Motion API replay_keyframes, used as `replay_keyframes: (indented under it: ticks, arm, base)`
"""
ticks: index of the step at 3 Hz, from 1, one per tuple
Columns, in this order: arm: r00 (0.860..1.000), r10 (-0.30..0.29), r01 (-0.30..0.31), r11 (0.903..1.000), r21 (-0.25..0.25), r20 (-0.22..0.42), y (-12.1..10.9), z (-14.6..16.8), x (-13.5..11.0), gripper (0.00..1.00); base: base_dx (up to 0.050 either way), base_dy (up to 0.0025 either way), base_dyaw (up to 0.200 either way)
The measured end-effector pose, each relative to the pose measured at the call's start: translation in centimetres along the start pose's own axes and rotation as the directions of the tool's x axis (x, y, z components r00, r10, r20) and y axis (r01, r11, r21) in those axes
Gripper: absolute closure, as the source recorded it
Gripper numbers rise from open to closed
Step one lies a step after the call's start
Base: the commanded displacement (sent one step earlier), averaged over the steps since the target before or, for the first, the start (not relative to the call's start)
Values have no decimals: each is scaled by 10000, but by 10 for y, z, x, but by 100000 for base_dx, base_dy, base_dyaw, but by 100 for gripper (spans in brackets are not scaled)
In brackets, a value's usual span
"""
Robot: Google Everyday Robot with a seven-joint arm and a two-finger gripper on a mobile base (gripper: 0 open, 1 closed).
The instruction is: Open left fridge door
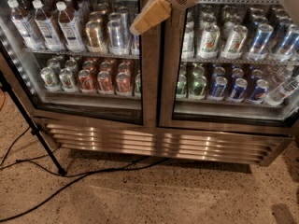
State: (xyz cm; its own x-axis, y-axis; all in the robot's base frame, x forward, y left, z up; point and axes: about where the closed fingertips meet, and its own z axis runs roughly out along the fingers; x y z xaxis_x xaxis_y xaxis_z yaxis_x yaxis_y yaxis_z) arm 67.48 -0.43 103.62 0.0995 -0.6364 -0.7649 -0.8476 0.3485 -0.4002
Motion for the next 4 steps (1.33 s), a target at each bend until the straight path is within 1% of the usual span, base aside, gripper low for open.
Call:
replay_keyframes:
  ticks: [1,4]
  arm:
    - [10000,0,0,10000,0,-1,2,7,2,0]
    - [9997,-32,37,9999,161,-262,3,7,3,0]
  base:
    - [0,0,0]
    - [0,0,0]
